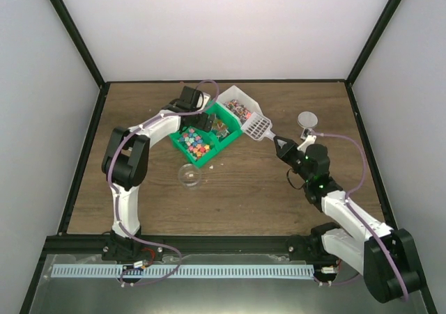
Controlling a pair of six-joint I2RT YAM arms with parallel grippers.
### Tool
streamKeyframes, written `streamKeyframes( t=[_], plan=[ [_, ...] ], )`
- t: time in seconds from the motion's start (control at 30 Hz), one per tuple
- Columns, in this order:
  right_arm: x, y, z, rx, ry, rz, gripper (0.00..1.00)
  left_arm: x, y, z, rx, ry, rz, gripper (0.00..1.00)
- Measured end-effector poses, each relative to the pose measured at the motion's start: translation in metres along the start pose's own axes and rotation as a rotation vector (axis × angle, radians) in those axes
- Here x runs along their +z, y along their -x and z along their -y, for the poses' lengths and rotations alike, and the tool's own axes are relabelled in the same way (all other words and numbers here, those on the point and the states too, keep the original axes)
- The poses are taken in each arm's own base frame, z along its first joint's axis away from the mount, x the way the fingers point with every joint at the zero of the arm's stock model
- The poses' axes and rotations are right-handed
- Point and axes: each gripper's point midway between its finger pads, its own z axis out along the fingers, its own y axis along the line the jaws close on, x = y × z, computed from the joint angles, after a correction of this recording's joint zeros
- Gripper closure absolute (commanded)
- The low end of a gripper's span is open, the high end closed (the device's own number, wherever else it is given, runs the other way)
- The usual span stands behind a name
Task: Pack the candies
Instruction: Move the storage box to the center of the board.
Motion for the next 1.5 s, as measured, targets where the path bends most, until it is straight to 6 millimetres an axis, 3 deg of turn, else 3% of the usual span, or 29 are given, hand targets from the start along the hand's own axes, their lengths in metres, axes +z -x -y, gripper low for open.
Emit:
streamKeyframes(
  t=[0.17, 0.43, 0.67, 0.8, 1.03, 1.13, 1.27, 1.5],
  plan=[
    [0.013, 0.0, 0.018, 0.066, -0.117, -0.025, 0.99, -0.002, 0.001, 0.001, -0.001, -0.011, 0.002, 0.0],
    [0.053, 0.016, 0.015, 0.109, -0.183, -0.05, 0.99, -0.015, 0.008, 0.006, -0.024, -0.039, 0.081, 0.0],
    [0.092, 0.021, 0.03, 0.138, -0.263, -0.062, 0.99, -0.021, 0.035, 0.006, -0.024, -0.039, 0.185, 0.0],
    [0.117, 0.035, 0.022, 0.137, -0.291, -0.075, 0.99, -0.022, 0.046, -0.001, -0.048, -0.001, 0.23, 0.0],
    [0.148, 0.074, -0.01, 0.13, -0.34, -0.085, 0.99, -0.026, 0.054, -0.02, -0.128, 0.096, 0.266, 0.01],
    [0.15, 0.075, -0.015, 0.138, -0.356, -0.117, 0.99, -0.03, 0.053, -0.025, -0.152, 0.123, 0.266, 0.0],
    [0.142, 0.058, -0.009, 0.16, -0.389, -0.203, 0.99, -0.046, 0.056, -0.029, -0.186, 0.136, 0.274, 0.0],
    [0.131, 0.04, -0.011, 0.18, -0.421, -0.32, 0.99, -0.072, 0.08, -0.025, -0.239, 0.099, 0.27, 0.0]
  ],
)
